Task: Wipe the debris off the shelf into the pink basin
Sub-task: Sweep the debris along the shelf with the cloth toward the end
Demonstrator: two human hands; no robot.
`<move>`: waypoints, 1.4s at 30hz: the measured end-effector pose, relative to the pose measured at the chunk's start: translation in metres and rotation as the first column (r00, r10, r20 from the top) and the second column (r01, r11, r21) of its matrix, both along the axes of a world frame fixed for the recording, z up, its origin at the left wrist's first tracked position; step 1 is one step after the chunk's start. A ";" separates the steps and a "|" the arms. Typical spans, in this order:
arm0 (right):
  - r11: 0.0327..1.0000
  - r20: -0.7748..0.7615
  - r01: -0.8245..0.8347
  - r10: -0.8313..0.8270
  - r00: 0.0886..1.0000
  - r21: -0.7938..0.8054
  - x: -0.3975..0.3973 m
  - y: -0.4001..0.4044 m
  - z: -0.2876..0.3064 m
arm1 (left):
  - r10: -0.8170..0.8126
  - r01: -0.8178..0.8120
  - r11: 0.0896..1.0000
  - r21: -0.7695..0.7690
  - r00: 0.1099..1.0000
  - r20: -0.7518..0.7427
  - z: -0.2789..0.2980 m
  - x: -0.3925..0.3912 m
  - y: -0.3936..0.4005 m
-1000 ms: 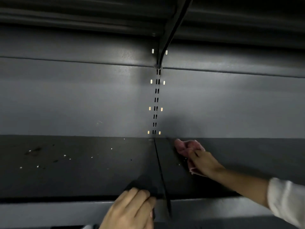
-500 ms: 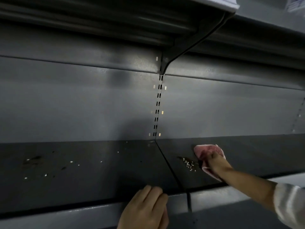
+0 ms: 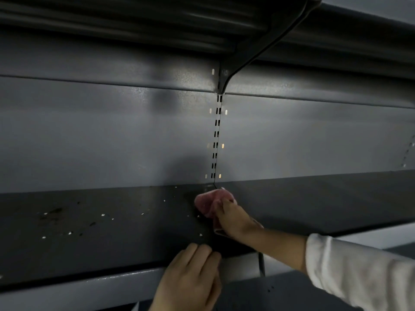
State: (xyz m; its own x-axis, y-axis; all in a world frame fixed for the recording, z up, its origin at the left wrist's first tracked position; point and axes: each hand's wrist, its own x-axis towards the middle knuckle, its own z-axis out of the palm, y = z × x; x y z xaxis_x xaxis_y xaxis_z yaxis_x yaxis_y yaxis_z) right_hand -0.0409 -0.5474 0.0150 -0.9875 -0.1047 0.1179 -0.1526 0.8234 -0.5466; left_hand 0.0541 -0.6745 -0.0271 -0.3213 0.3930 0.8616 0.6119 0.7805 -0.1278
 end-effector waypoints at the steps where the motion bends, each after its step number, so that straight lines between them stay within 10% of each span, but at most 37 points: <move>1: 0.996 0.003 -0.015 0.015 1.000 -0.088 0.000 0.001 0.002 | 0.002 -0.002 1.000 -0.015 1.000 -0.004 0.000 0.001 -0.007; 6: 0.882 0.012 0.052 -0.053 0.999 -0.468 -0.003 0.022 0.005 | 0.092 -0.092 0.996 -0.015 0.995 -0.031 0.001 0.008 -0.042; 10: 0.613 0.125 0.164 -0.107 0.986 -0.773 0.003 0.044 0.014 | 0.149 -0.148 0.989 0.022 0.988 -0.027 0.000 0.011 -0.059; 16: 0.987 0.113 0.083 -0.067 0.991 -0.141 0.007 -0.009 0.001 | 0.155 -0.155 0.988 0.012 0.987 -0.052 -0.007 0.011 -0.061; 23: 0.982 0.048 -0.131 0.139 0.989 -0.134 0.023 -0.046 0.005 | 0.174 -0.177 0.984 -0.027 0.981 -0.083 -0.009 0.008 -0.062; 29: 0.827 0.026 -0.104 0.141 0.990 -0.552 0.010 -0.050 0.022 | 0.171 -0.171 0.985 -0.035 0.985 -0.021 -0.004 0.010 -0.071; 38: 0.979 0.182 -0.163 0.139 0.974 0.125 0.013 0.001 0.003 | 0.223 -0.224 0.973 -0.061 0.975 -0.021 -0.008 0.019 -0.097; 42: 0.940 0.108 -0.332 0.322 0.940 0.085 0.028 -0.065 0.002 | 0.248 -0.250 0.966 -0.070 0.968 -0.035 -0.004 0.019 -0.101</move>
State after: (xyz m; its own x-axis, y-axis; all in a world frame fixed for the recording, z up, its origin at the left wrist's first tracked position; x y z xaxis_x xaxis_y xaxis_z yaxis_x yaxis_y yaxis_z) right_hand -0.0130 -0.6126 0.0169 -0.9027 -0.4302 0.0007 -0.3758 0.7878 -0.4880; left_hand 0.0728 -0.7758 -0.0311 -0.3949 0.3659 0.8427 0.3947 0.8959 -0.2040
